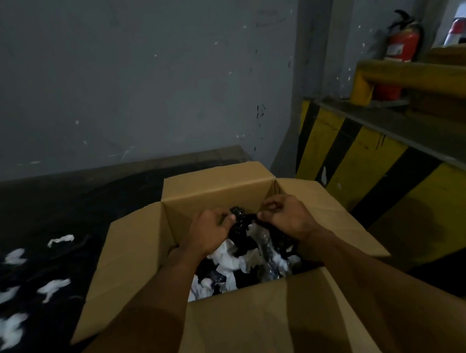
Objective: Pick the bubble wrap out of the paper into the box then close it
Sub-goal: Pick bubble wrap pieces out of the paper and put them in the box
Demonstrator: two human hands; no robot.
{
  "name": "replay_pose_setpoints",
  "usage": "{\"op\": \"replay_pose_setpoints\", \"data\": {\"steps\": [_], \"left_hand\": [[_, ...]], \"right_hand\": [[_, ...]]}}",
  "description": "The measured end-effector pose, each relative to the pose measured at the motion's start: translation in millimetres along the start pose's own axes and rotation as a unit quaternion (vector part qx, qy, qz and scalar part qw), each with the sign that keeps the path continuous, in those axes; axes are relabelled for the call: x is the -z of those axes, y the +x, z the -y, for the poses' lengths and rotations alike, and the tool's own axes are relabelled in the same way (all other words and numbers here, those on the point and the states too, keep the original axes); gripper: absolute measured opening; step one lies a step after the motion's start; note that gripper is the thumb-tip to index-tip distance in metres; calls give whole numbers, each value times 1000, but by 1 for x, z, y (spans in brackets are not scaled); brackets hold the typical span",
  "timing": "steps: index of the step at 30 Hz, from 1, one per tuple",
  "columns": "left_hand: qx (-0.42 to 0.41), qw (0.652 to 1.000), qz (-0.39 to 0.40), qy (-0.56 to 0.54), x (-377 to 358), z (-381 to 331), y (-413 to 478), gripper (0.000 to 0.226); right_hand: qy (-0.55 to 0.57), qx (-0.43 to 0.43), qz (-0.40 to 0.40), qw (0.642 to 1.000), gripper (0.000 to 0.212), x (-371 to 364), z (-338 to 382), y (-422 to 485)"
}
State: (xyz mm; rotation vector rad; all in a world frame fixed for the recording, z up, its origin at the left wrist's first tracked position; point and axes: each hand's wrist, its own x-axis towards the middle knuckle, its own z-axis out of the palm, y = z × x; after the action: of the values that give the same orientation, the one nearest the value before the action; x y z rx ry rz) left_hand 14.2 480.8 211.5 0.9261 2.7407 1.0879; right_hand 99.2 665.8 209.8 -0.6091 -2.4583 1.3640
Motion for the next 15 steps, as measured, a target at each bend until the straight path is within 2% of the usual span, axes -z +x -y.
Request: {"op": "replay_pose_setpoints", "data": {"steps": [3, 8, 12, 15], "left_hand": [[-9, 999, -36, 4, 3, -3, -6, 28], [-6, 998, -66, 24, 16, -5, -25, 29], [19, 995, -89, 47, 33, 8, -42, 34], [28, 991, -111, 64, 52, 16, -58, 36]], "right_hand": [[-5, 7, -16, 1000, 23, 0, 2, -2], [-11, 6, -13, 1000, 29, -5, 12, -10], [-8, 21, -1, 1000, 11, -24, 29, -17], [-15, 44, 12, 999, 24, -43, 49, -27]]}}
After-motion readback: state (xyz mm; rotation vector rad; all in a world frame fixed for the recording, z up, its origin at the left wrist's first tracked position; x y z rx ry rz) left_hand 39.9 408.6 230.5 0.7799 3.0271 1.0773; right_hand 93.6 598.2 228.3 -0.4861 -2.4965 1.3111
